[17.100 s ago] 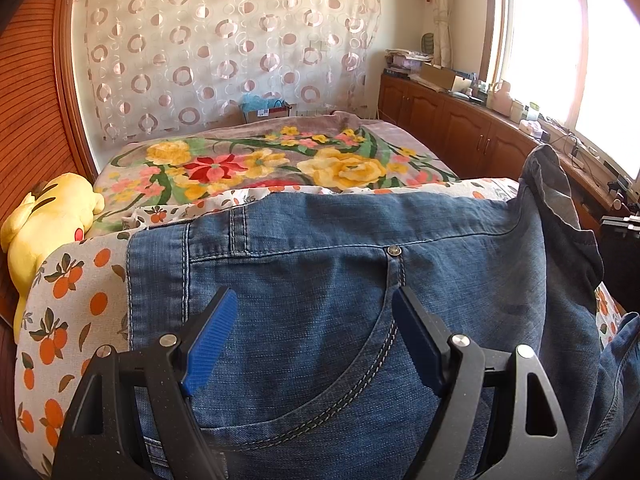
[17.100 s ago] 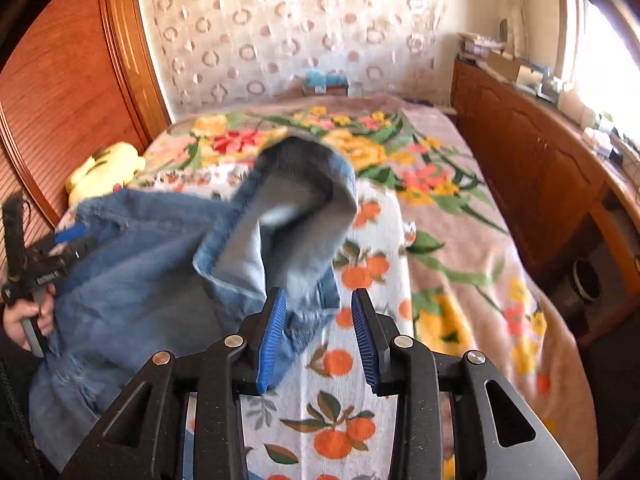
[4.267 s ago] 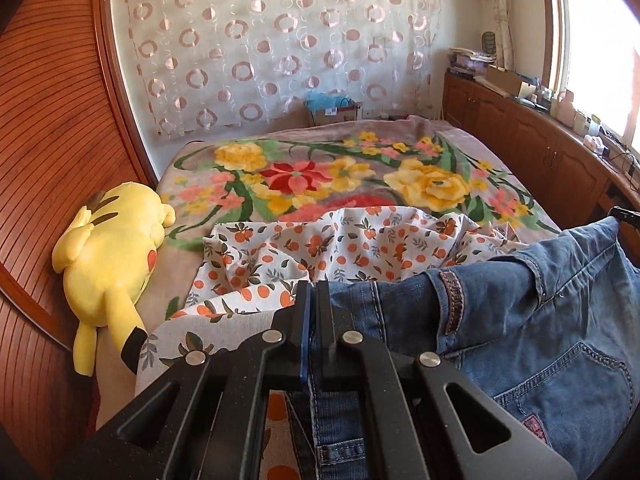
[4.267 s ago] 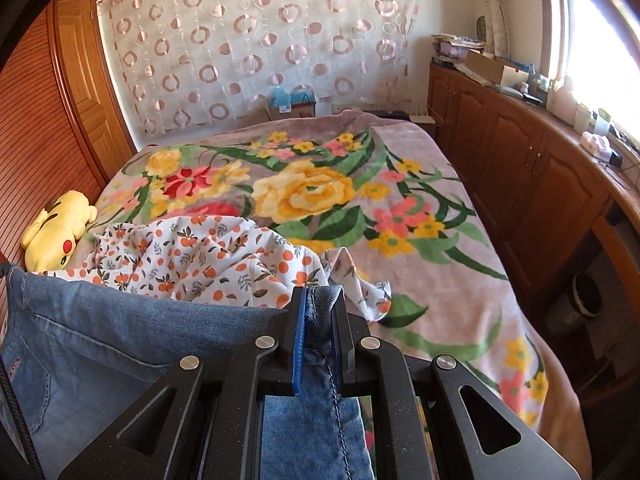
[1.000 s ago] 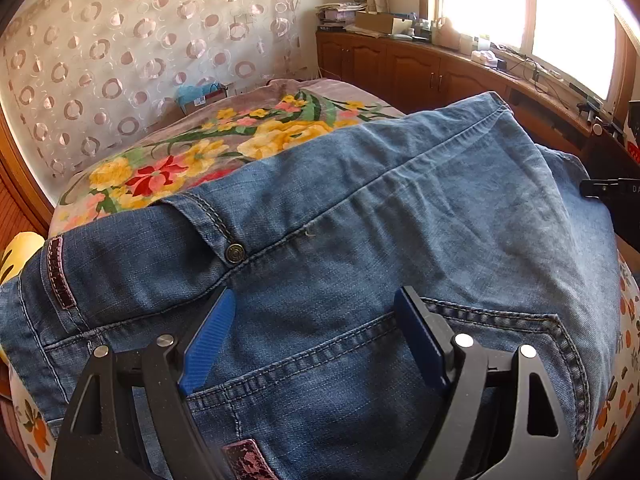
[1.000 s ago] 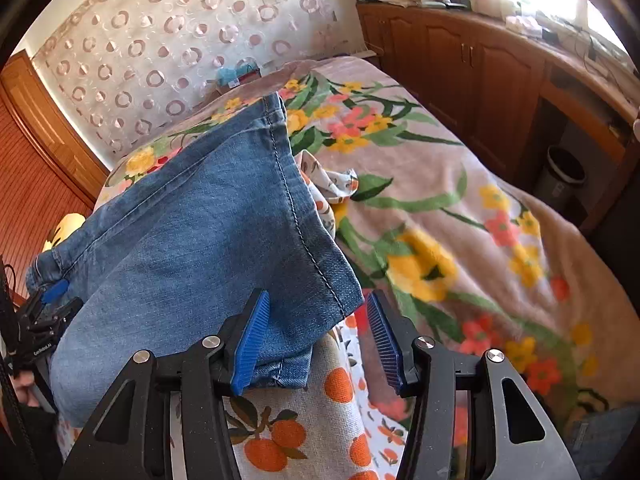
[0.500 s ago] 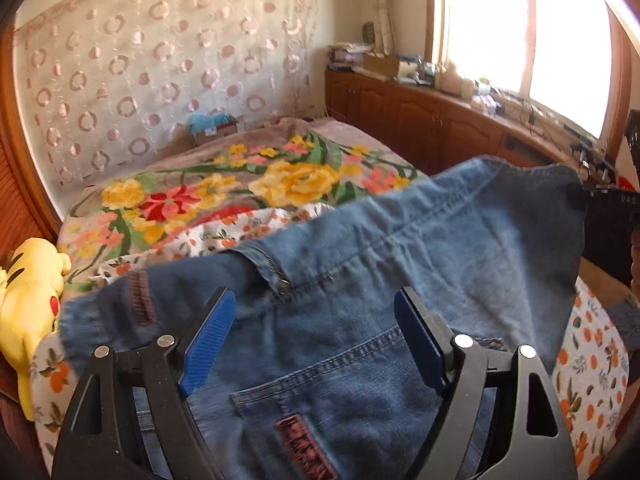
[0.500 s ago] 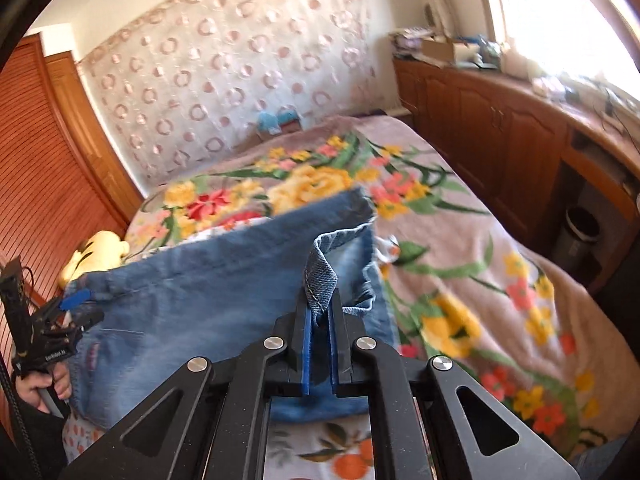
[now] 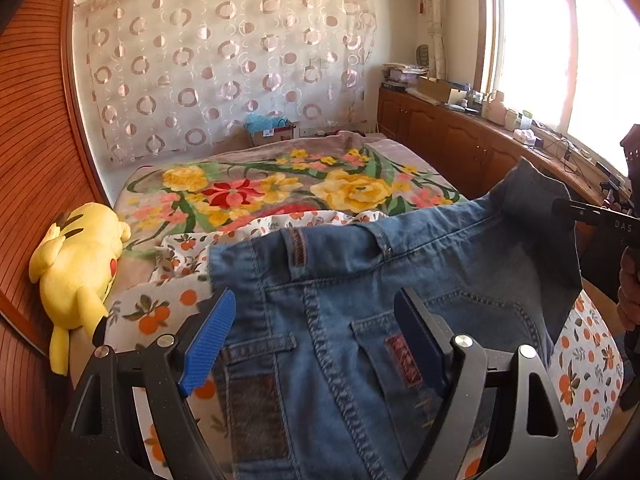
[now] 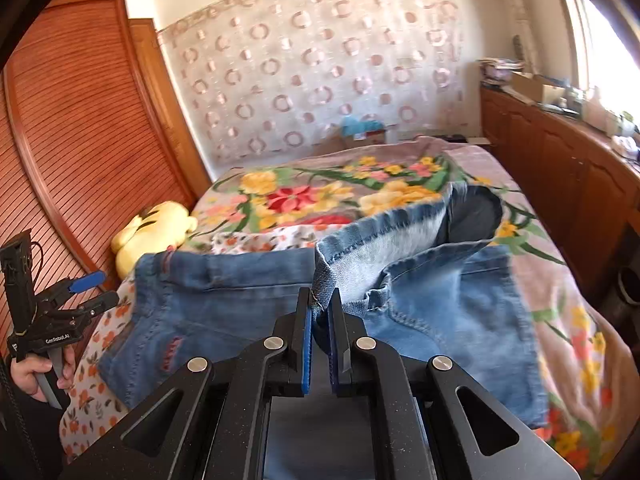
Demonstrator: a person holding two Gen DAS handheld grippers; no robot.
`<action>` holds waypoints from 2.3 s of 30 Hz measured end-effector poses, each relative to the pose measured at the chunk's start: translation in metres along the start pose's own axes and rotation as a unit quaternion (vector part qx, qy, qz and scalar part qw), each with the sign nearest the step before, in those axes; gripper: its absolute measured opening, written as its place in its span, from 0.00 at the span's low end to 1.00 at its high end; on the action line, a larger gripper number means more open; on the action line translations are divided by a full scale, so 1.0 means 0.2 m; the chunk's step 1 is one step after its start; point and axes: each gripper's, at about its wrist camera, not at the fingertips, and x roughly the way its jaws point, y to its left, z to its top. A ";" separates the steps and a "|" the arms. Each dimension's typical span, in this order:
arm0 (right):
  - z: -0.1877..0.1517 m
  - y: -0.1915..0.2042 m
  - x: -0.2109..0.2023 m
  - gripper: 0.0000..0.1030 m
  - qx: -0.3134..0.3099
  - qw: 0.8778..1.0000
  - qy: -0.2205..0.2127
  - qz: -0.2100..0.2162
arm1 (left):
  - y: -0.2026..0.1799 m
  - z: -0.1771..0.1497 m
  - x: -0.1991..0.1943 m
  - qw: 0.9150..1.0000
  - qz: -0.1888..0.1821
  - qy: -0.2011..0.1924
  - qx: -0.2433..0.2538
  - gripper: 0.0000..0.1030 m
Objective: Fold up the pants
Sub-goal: 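Grasp the leg hem with the right gripper and lift it, then fold the leg over the jeans with the right gripper and release, then pinch the folded jeans edge with the left gripper and tug it straight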
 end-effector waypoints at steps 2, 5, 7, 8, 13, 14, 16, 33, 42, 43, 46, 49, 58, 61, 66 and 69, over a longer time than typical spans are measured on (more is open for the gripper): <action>-0.01 0.03 0.03 0.06 -0.006 1.000 0.005 0.010 | 0.03 -0.03 -0.04 1.000 0.006 -0.005 -0.003 0.80; -0.01 0.08 0.07 0.06 -0.016 0.999 0.011 0.029 | 0.06 -0.06 -0.07 1.000 0.012 -0.006 -0.011 0.80; 0.01 0.10 0.07 0.06 -0.022 0.999 0.013 0.043 | 0.08 -0.07 -0.09 1.000 0.017 -0.007 -0.017 0.80; 0.01 0.14 0.08 0.06 -0.027 0.998 0.015 0.053 | 0.10 -0.08 -0.10 1.000 0.019 -0.006 -0.022 0.80; 0.01 0.24 0.07 0.06 -0.046 0.992 0.032 0.109 | 0.19 -0.12 -0.13 0.999 0.029 -0.002 -0.036 0.80; 0.00 0.27 0.08 0.06 -0.050 0.991 0.037 0.122 | 0.20 -0.13 -0.14 0.999 0.030 -0.002 -0.038 0.80; -0.04 0.31 0.09 0.06 -0.061 0.987 0.048 0.139 | 0.22 -0.14 -0.15 0.999 0.032 0.000 -0.042 0.80; -0.23 -0.10 -0.10 0.40 -0.124 0.991 0.045 0.008 | -0.08 -0.11 0.01 0.999 -0.023 0.025 -0.008 0.80; -0.36 -0.36 -0.08 0.41 -0.096 0.993 0.046 -0.046 | -0.38 -0.06 0.14 0.995 -0.084 0.043 0.035 0.61; -0.36 -0.37 -0.08 0.41 -0.089 0.994 0.050 -0.045 | -0.40 -0.06 0.16 0.994 -0.088 0.048 0.038 0.58; -0.37 -0.35 -0.02 0.41 -0.078 0.995 0.058 -0.031 | -0.42 -0.07 0.19 0.993 -0.092 0.061 0.039 0.50; -0.39 -0.37 -0.01 0.41 -0.084 0.994 0.063 -0.023 | -0.42 -0.08 0.23 0.992 -0.098 0.076 0.032 0.41; -0.43 -0.40 -0.01 0.41 -0.087 0.993 0.076 -0.021 | -0.45 -0.09 0.33 0.989 -0.093 0.114 0.028 0.31; -0.44 -0.40 0.01 0.41 -0.080 0.994 0.074 -0.018 | -0.46 -0.12 0.39 0.987 -0.087 0.136 0.023 0.31; -0.44 -0.41 0.03 0.41 -0.070 0.994 0.077 -0.019 | -0.49 -0.16 0.39 0.987 -0.092 0.129 0.023 0.22; -0.44 -0.41 0.03 0.41 -0.068 0.995 0.076 -0.021 | -0.50 -0.16 0.33 0.989 -0.093 0.114 0.035 0.10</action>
